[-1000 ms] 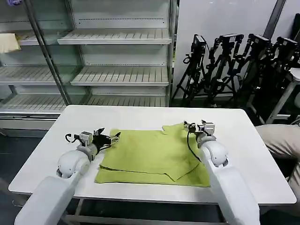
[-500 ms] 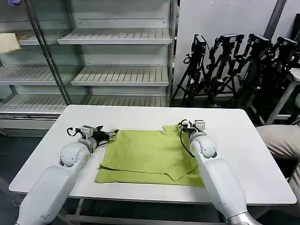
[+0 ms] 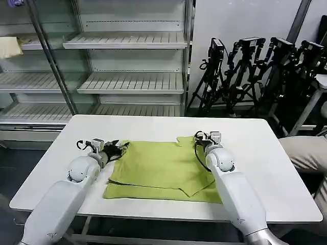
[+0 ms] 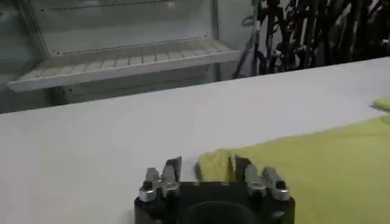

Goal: Fold and organize the clothes.

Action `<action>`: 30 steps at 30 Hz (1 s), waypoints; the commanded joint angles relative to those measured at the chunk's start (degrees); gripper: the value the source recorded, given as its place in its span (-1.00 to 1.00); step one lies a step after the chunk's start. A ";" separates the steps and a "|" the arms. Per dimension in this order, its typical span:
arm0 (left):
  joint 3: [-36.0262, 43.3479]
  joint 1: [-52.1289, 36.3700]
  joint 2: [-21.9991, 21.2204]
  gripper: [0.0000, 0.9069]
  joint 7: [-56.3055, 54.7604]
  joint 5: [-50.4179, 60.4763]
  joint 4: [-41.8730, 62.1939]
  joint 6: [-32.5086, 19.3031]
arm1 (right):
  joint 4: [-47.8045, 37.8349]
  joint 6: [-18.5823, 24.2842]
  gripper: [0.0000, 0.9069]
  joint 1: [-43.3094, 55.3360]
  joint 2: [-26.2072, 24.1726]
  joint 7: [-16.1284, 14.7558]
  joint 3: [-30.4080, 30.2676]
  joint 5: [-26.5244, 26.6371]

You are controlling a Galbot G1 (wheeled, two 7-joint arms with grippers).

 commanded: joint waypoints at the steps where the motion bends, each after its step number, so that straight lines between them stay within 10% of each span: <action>1: 0.04 0.48 0.10 -0.98 0.36 0.17 0.41 0.50 | -0.58 -0.25 -1.00 0.18 0.23 -1.03 -0.35 1.20; 30: -8.28 12.87 3.66 -0.98 -1.59 -4.61 -16.04 -2.28 | 23.92 3.35 -1.00 -13.87 -8.86 -4.58 1.81 1.85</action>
